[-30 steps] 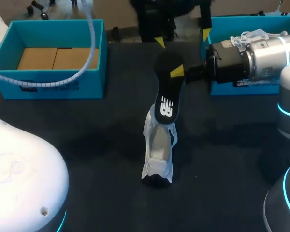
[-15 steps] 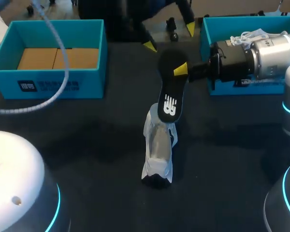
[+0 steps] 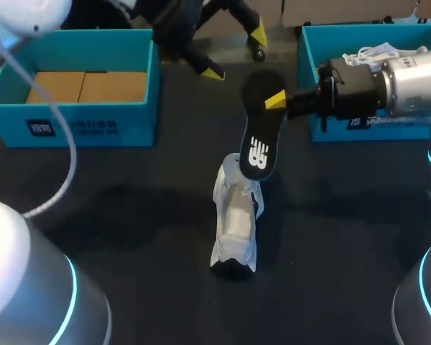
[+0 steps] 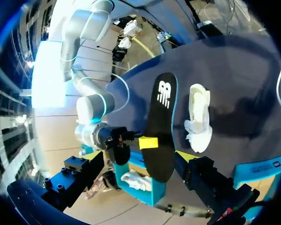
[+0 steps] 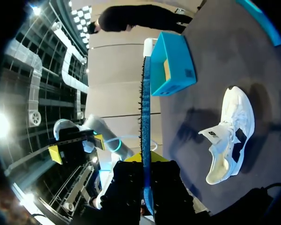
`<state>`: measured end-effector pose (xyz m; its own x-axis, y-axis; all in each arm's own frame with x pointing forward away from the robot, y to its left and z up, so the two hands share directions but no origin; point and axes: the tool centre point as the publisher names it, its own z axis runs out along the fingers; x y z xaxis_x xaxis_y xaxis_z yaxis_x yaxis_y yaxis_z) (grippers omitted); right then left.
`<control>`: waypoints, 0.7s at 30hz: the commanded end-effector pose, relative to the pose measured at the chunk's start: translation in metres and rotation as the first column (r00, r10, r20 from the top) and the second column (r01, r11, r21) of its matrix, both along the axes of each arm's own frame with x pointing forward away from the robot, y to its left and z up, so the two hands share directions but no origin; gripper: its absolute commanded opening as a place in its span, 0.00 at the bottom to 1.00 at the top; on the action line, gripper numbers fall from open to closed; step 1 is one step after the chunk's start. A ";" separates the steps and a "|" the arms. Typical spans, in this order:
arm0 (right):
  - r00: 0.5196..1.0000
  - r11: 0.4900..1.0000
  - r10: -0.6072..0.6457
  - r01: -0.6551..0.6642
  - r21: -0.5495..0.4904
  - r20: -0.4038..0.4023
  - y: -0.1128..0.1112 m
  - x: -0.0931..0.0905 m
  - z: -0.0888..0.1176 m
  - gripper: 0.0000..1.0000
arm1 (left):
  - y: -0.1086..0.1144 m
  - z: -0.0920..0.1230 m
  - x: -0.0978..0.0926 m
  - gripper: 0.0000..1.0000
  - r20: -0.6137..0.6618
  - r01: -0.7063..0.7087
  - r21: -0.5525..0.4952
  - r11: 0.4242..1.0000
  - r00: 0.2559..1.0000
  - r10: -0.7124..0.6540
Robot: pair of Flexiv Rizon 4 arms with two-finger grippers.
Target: Take the shoe out of the shoebox, open the shoe tongue, remove and reinsert the insole, then place the shoe into the shoebox
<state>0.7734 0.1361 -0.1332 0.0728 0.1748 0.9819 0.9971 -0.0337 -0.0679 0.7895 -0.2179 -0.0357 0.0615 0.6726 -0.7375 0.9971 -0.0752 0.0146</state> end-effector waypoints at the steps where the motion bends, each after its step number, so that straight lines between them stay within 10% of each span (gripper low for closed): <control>1: 1.000 1.000 -0.015 0.015 -0.004 0.002 -0.005 -0.006 0.004 0.00 | 0.007 -0.007 -0.006 1.00 -0.006 -0.006 -0.462 0.887 1.000 0.004; 21: 0.999 0.999 -0.037 0.038 -0.008 0.009 -0.015 -0.003 0.017 0.00 | 0.018 -0.025 -0.003 1.00 0.022 -0.012 -0.563 0.826 0.999 0.030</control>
<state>0.7742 0.1236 -0.1202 0.0691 0.1733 0.9824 0.9962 -0.0650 -0.0586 0.7897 -0.2041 -0.0539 0.0783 0.3077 -0.9483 0.9969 -0.0296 0.0727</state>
